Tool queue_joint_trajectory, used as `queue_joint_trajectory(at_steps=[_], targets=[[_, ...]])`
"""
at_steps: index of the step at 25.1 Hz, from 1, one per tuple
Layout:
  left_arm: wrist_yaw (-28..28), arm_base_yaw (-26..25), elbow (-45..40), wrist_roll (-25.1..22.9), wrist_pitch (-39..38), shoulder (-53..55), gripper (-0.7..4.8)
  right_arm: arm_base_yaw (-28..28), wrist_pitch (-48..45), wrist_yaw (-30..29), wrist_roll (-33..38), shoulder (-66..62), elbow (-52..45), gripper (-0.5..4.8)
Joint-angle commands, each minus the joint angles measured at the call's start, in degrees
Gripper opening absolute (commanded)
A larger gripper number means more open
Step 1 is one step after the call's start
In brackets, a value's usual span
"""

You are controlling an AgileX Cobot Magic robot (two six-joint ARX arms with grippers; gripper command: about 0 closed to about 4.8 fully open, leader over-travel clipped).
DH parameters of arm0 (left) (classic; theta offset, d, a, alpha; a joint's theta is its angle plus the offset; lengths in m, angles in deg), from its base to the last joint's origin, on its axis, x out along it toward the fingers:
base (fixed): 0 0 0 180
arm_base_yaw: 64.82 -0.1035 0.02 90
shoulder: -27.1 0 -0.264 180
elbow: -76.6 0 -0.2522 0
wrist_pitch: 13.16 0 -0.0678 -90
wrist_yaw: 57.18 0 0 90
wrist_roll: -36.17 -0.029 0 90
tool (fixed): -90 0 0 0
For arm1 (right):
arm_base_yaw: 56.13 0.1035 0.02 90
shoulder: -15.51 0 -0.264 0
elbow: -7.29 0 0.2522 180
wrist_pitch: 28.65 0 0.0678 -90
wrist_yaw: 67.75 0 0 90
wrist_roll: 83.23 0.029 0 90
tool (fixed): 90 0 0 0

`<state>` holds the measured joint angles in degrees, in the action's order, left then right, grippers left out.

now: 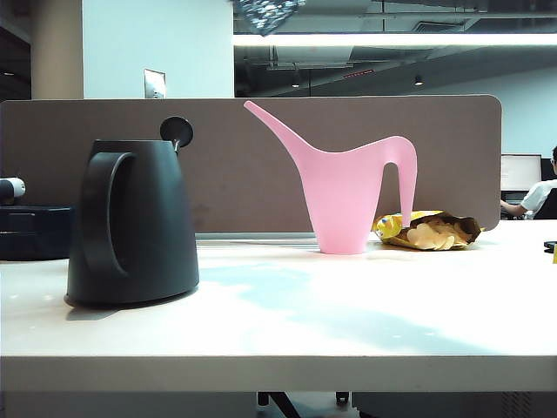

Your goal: Pour the water from the cup into the kettle.

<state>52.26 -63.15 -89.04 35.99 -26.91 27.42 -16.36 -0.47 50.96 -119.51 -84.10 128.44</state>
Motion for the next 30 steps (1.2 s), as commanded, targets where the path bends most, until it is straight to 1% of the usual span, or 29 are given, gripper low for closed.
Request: queue_joint_trajectory(at_steps=[1, 2, 3, 5, 6, 7, 9, 10, 14, 16, 22, 23, 24, 27, 29, 30], targets=[[0.28, 0.02, 0.13, 0.02, 0.46, 0.04, -0.05, -6.1, 5.73, -7.37, 15.02, 2.36, 0.17, -0.09], [0.28, 0.02, 0.11, 0.02, 0.46, 0.04, -0.05, -8.22, 7.26, -10.01, 18.56, 2.69, 0.15, -0.09], [0.28, 0.02, 0.11, 0.02, 0.46, 0.04, -0.05, -9.86, 8.5, -11.72, 20.41, 2.91, 0.15, -0.09], [0.28, 0.02, 0.11, 0.02, 0.44, 0.04, -0.05, -12.2, 9.92, -14.82, 22.45, 2.89, -0.26, -0.09], [0.26, 0.02, 0.11, 0.02, 0.28, 0.04, -0.05, -13.44, 9.88, -16.94, 23.56, 2.91, -1.42, -0.09], [0.26, 0.02, 0.11, 0.02, 0.11, 0.04, -0.05, -14.01, 9.79, -17.42, 24.3, 2.95, -2.08, -0.09], [0.28, 0.02, 0.11, 0.02, -0.9, 0.04, -0.05, -15.54, 7.76, -20.33, 27.39, 3.48, -6.05, -0.09], [0.26, 0.02, 0.11, 0.13, -1.55, 0.04, -0.05, -16.13, 5.68, -21.57, 29.07, 4.02, -8.92, -0.09], [0.26, 0.02, 0.13, 0.2, -1.79, 0.04, -0.05, -17.62, -2.99, -23.54, 31.1, 5.86, -19.98, -0.09], [0.26, 0.02, 0.13, 0.2, -1.77, 0.04, -0.05, -18.29, -6.12, -24.72, 33.81, 6.12, -23.96, -0.09], [0.26, 0.04, 0.13, 0.2, -1.7, 0.04, -0.05, -21.07, -15.63, -26.38, 38.77, 6.34, -35.28, -0.09], [0.28, 0.0, 0.13, 0.2, -1.68, 0.04, -0.05, -22.43, -19.15, -27.47, 40.09, 6.38, -39.17, -0.09], [0.26, 0.0, 0.13, 0.2, -1.68, 0.04, -0.05, -22.64, -21.57, -27.58, 41.18, 6.38, -41.53, -0.09], [0.26, 0.0, 0.13, 0.2, -1.66, 0.04, -0.05, -23.41, -25.79, -27.8, 42.53, 6.36, -45.53, -0.09], [0.26, 0.02, 0.13, 0.2, -1.68, 0.04, -0.05, -23.45, -32.11, -30.27, 42.53, 6.34, -49.92, -0.09], [0.28, 0.02, 0.13, 0.22, -1.68, 0.04, -0.05, -23.45, -36.28, -30.36, 42.53, 6.32, -53.09, -0.09]])
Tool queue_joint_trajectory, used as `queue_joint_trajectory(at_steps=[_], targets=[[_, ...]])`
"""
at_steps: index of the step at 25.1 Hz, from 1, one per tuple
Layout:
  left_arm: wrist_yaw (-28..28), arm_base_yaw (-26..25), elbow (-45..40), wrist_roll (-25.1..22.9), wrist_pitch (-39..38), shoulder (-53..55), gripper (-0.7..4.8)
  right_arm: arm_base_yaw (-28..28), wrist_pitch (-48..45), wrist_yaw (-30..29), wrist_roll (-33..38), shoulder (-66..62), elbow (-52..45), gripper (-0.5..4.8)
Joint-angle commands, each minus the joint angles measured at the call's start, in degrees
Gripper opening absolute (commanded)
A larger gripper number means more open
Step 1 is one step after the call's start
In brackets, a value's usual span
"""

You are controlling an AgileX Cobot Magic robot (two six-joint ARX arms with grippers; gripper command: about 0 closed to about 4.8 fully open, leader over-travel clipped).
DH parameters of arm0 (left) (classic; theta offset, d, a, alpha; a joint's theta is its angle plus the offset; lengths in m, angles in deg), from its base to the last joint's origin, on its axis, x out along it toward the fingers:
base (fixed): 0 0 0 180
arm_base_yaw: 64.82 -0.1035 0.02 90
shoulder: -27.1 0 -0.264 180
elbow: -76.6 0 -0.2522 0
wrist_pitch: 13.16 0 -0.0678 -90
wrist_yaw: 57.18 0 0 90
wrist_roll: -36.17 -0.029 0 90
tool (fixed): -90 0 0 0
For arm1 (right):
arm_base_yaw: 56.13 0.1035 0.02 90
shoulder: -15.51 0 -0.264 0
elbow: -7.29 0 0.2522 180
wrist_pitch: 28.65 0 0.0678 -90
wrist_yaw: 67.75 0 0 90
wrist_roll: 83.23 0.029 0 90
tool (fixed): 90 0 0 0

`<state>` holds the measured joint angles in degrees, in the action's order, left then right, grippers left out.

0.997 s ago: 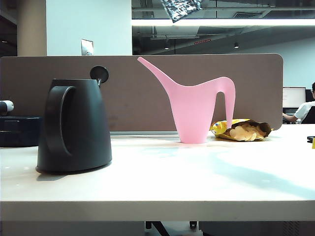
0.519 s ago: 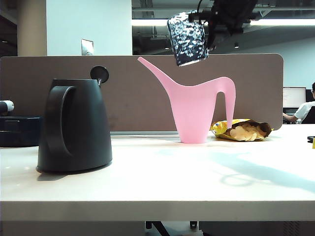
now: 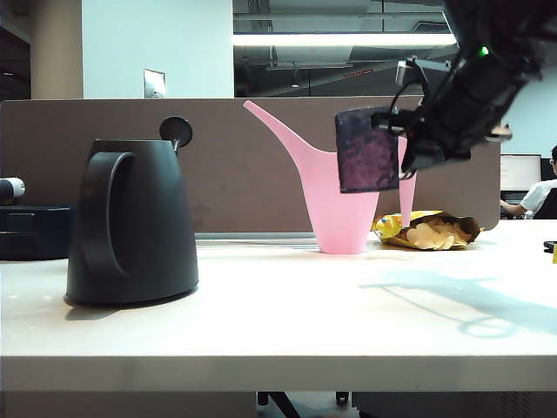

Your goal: Pour the water from the cup into the kettle.

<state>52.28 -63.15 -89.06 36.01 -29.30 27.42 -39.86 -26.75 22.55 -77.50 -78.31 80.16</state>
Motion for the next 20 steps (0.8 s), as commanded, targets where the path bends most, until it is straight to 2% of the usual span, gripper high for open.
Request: queue_joint_trajectory(at_steps=[1, 5, 20], targets=[[0.26, 0.02, 0.15, 0.17, 0.7, 0.04, -0.05, 0.04, -11.74, -1.9, 0.52, 0.52, -6.27, -0.09], [0.26, 0.02, 0.13, 0.17, 0.7, 0.04, -0.05, -1.4, -20.48, -1.99, 2.21, -0.68, -12.9, -0.09], [0.28, 0.02, 0.15, 0.2, 0.7, 0.04, -0.05, -1.64, -29.27, -3.02, 2.21, -12.74, -12.87, -0.09]])
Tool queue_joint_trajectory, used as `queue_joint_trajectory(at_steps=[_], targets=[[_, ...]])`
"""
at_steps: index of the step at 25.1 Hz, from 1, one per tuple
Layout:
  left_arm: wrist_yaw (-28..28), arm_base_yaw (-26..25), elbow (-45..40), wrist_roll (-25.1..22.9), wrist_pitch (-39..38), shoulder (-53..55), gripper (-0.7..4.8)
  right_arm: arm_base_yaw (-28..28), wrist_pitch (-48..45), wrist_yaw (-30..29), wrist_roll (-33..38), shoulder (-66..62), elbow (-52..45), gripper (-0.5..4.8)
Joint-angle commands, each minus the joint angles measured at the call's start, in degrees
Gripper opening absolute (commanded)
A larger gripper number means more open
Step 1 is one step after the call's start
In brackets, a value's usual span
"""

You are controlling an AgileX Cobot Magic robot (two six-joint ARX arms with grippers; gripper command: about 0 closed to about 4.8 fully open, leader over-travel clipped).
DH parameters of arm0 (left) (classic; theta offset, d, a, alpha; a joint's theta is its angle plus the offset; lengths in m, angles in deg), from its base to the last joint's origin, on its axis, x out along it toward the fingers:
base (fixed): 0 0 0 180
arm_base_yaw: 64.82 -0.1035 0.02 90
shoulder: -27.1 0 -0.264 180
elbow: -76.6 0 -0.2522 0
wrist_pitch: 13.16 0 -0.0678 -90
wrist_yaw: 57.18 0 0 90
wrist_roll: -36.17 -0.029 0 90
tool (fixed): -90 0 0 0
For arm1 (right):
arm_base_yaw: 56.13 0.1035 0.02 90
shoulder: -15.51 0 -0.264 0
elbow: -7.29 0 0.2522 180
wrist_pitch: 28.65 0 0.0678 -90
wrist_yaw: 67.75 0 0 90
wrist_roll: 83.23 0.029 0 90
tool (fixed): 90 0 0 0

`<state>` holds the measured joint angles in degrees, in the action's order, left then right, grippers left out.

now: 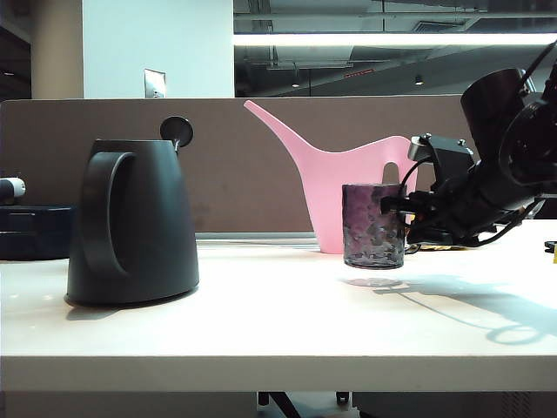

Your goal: Pour the water from the cup into the kettle.

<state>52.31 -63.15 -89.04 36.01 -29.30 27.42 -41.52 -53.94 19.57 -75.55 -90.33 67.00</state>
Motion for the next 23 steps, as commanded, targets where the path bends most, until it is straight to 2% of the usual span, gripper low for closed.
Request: queue_joint_trajectory(at_steps=[1, 9, 11, 15, 17, 23], targets=[[0.24, 0.02, 0.13, 0.2, 0.72, 0.04, -0.05, 0.02, -2.19, -0.02, 0.26, -1.36, 0.28, -0.08], [0.24, 0.02, 0.13, 0.2, 0.74, 0.04, -0.05, 0.02, -3.13, 0.17, 0.24, -3.34, 0.28, -0.04], [0.24, 0.02, 0.13, 0.2, 0.74, 0.04, -0.05, 0.02, -2.75, 0.17, 0.24, -3.34, 0.28, 0.55], [0.26, 0.02, 0.2, 0.26, 0.81, 0.04, -0.05, 0.02, -0.79, 0.17, 0.26, -3.08, 0.28, 0.72], [0.26, 0.02, 0.2, 1.38, 0.87, 0.04, -0.05, 0.02, 0.26, 0.17, 0.26, -2.78, 0.22, 1.11], [0.24, 0.02, 0.2, 2.47, 0.98, 0.04, -0.05, 0.02, 2.01, 0.17, 0.26, -0.35, 0.17, 1.12]])
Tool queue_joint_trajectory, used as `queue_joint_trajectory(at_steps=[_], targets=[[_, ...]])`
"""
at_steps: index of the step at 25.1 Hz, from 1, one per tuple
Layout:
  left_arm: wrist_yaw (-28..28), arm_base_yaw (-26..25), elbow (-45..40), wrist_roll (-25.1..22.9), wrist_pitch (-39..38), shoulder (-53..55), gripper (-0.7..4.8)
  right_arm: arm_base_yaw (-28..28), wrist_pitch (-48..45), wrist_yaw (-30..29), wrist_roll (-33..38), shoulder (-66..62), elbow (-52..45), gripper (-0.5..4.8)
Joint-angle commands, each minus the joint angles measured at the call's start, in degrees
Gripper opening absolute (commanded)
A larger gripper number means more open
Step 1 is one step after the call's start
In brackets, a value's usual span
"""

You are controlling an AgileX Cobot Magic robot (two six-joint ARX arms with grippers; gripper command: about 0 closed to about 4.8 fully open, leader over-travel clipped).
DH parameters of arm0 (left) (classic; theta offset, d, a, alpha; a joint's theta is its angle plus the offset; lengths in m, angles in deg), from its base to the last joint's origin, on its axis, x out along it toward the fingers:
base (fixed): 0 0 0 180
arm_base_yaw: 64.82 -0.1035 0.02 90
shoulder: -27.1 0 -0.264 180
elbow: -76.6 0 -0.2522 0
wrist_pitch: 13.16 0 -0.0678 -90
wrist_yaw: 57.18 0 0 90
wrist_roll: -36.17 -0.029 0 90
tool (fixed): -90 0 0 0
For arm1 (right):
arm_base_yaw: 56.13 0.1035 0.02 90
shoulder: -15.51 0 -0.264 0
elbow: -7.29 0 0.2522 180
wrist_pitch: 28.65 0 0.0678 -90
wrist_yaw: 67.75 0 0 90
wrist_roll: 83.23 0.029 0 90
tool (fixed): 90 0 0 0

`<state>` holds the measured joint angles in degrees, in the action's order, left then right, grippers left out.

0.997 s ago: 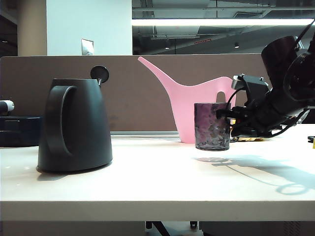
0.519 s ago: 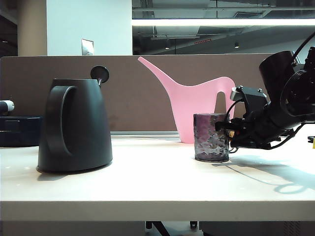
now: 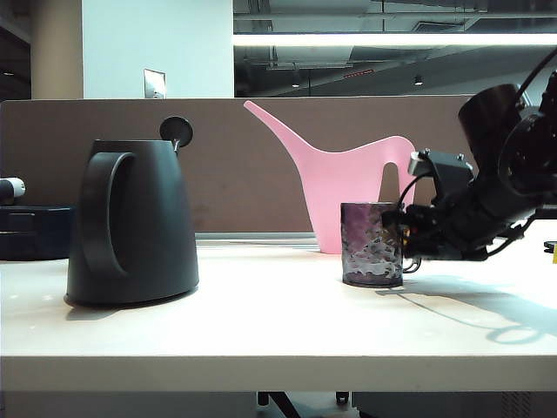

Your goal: Pour the water from the cup into the kettle.

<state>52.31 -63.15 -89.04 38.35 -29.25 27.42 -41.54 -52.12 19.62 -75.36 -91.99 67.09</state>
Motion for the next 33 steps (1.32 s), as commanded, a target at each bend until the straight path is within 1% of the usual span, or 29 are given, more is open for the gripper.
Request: queue_joint_trajectory(at_steps=[1, 7, 16, 18, 22, 24, 25, 28, 33], targets=[[0.26, 0.02, 0.2, 0.13, 0.92, 0.04, -0.05, 0.04, 1.11, 0.15, 0.07, 2.01, 0.09, 1.12], [0.26, 0.02, 0.2, 0.15, 1.2, 0.04, -0.05, 0.04, 7.5, 0.15, 0.04, 4.96, -0.2, 1.12], [0.26, 0.04, 0.2, 0.15, 1.16, 0.04, -0.05, 0.04, 11.91, 0.42, 0.07, 10.95, -1.6, 1.12], [0.24, 0.04, 0.2, 0.13, 1.14, 0.04, -0.05, 0.04, 15.91, 1.2, 0.07, 14.73, -2.75, 1.12], [0.24, 0.04, 0.2, 0.13, 1.14, 0.04, -0.05, 0.04, 20.48, 1.75, 0.02, 21.4, -4.59, 1.11], [0.22, 0.04, 0.2, 0.13, 1.14, 0.04, -0.05, 0.04, 23.15, 2.69, 0.04, 24.5, -4.61, 0.97], [0.22, 0.04, 0.2, 0.13, 1.11, 0.04, -0.05, 0.04, 24.55, 2.75, 0.02, 26.29, -4.61, 0.78], [0.09, 0.02, 0.17, 0.13, 1.09, 0.04, -0.05, 0.02, 28.2, 3.52, -0.09, 31.3, -4.63, -0.08], [-0.31, 0.02, 0.13, 0.0, 1.03, 0.04, -0.05, -0.04, 33.86, 6.88, -1.27, 39.56, -4.68, -0.09]])
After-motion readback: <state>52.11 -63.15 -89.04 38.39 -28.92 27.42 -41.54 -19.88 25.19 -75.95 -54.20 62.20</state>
